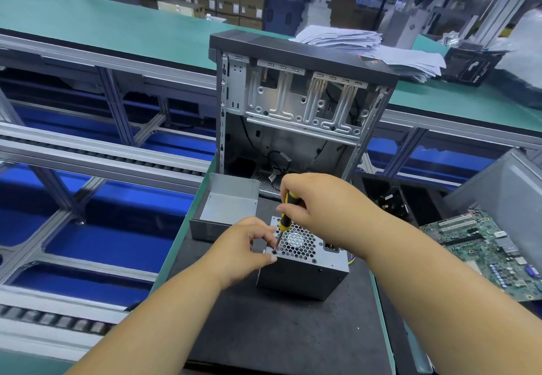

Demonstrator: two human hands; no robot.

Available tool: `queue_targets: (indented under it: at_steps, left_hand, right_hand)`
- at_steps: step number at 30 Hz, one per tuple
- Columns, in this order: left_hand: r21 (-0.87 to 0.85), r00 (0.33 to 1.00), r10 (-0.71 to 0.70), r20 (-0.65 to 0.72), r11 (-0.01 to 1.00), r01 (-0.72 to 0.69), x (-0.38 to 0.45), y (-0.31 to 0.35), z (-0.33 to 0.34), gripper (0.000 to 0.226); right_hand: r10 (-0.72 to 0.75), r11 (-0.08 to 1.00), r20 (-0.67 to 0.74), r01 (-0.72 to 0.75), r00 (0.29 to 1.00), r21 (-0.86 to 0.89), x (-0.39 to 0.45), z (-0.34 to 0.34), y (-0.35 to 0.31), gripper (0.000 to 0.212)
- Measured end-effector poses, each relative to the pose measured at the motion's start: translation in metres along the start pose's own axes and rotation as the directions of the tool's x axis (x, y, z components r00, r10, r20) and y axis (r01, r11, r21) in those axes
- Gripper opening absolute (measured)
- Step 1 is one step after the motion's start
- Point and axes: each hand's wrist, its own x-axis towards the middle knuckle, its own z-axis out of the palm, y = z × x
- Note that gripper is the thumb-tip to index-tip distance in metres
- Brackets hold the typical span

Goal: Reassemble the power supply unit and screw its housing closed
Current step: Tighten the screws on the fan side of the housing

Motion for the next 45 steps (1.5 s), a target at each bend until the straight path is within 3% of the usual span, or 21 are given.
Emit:
queue_targets:
  at_steps: [3,6,9,11,13,16,20,25,27,29,31,33,35,38,45]
  left_hand:
    - [-0.089,0.999,-0.029,0.020,0.996,0.030,0.000,0.002,-0.005,0.020]
    - [-0.303,0.990,-0.140,0.008,0.943,0.135,0.000,0.002,-0.011,0.024]
    - [-0.342,0.968,-0.240,-0.065,0.917,0.205,0.005,0.000,-0.008,0.027]
    - [-0.365,0.955,-0.287,-0.078,0.899,0.240,0.011,0.002,-0.001,0.024]
    - [-0.395,0.936,-0.350,-0.039,0.866,0.307,0.020,0.005,0.006,0.021]
    - [-0.314,0.920,-0.392,-0.021,0.876,0.366,0.034,0.008,0.013,0.009]
    - [-0.270,0.880,-0.475,0.015,0.845,0.461,0.049,0.003,0.014,0.020]
    - [-0.286,0.824,-0.561,0.080,0.779,0.558,0.056,0.002,0.017,0.049]
    - [-0.273,0.818,-0.569,0.083,0.776,0.568,0.057,0.004,0.018,0.059]
    - [-0.274,0.815,-0.570,0.103,0.772,0.574,0.057,0.007,0.017,0.067]
    - [-0.274,0.812,-0.572,0.115,0.768,0.579,0.057,0.011,0.017,0.070]
    - [-0.276,0.815,-0.569,0.113,0.770,0.575,0.057,0.012,0.016,0.056]
    - [-0.266,0.821,-0.558,0.123,0.778,0.569,0.056,0.011,0.014,0.034]
    - [-0.260,0.864,-0.475,0.169,0.824,0.504,0.049,0.015,0.008,0.017]
    - [-0.261,0.942,-0.314,0.117,0.906,0.335,0.037,0.019,0.005,0.023]
  right_hand:
    - [0.071,0.990,-0.007,-0.070,0.997,0.122,-0.007,-0.004,0.018,0.017]
    - [0.272,0.872,-0.088,-0.206,0.958,0.443,-0.023,-0.002,0.048,0.014]
    - [0.529,0.571,-0.086,-0.279,0.844,0.772,-0.039,0.014,0.082,0.016]
    - [0.645,0.316,0.017,-0.287,0.764,0.904,-0.049,0.031,0.102,0.015]
    - [0.656,0.156,0.144,-0.320,0.741,0.934,-0.056,0.048,0.116,0.011]
    - [0.616,0.098,0.255,-0.393,0.746,0.914,-0.065,0.071,0.126,0.008]
    - [0.622,-0.043,0.314,-0.369,0.717,0.928,-0.070,0.088,0.131,0.016]
    - [0.647,-0.059,0.351,-0.414,0.677,0.908,-0.071,0.106,0.133,0.033]
    - [0.647,-0.082,0.392,-0.452,0.654,0.888,-0.069,0.112,0.133,0.022]
    - [0.634,-0.028,0.404,-0.502,0.660,0.865,-0.069,0.116,0.132,0.011]
    - [0.605,0.088,0.375,-0.527,0.703,0.845,-0.068,0.118,0.132,0.024]
    - [0.596,0.136,0.354,-0.525,0.721,0.840,-0.067,0.121,0.130,0.031]
    - [0.602,0.131,0.351,-0.522,0.717,0.843,-0.067,0.121,0.130,0.036]
    - [0.545,0.126,0.342,-0.478,0.766,0.869,-0.071,0.119,0.130,0.032]
    - [0.464,0.238,0.262,-0.404,0.846,0.883,-0.079,0.117,0.134,0.026]
